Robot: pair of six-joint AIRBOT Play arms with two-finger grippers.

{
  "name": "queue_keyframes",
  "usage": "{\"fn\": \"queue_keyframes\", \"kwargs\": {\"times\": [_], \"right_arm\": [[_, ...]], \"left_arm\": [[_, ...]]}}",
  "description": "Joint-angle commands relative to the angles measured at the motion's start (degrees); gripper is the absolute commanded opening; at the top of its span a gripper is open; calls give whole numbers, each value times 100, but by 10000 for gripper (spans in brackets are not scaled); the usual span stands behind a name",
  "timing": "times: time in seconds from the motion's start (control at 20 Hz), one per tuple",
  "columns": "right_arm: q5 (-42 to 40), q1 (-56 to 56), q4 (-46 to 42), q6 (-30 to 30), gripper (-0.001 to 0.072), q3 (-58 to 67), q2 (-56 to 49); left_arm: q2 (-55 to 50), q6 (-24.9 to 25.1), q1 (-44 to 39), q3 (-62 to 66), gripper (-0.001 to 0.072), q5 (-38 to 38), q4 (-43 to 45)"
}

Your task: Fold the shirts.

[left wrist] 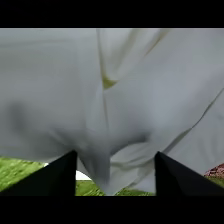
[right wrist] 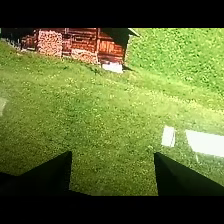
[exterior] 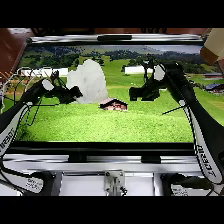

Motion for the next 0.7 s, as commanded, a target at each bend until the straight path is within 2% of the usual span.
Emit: {"fn": "queue_keyframes", "kwargs": {"times": [0.0, 0.1, 0.2, 0.3, 0.35, 0.45, 0.55, 0.65], "right_arm": [[79, 7, 17, 2, 601, 7, -2], [153, 7, 20, -28, 601, 7, -2], [238, 7, 4, -68, 601, 7, 85], [260, 7, -251, -66, 600, 7, 511], [254, 7, -544, -63, 600, 7, 848], [317, 4, -1060, -57, 601, 7, 1578], [636, 0, -1248, 81, 601, 7, 2256], [1069, 2, -1128, 348, 601, 4, 2754]], "left_arm": [[-540, 177, 79, 481, 43, 59, -785], [-369, 573, 70, 745, 31, 9, -782], [74, 1300, -57, 1082, 30, -15, -778], [925, 2157, -345, 1379, 29, -9, -776], [1386, 2291, -492, 1471, 29, -7, -774], [2347, 2321, -785, 1528, 30, -17, -664], [3130, 2282, -1032, 1528, 29, -461, -223], [3628, 1561, -1204, 1394, 29, -1381, 608]]}}
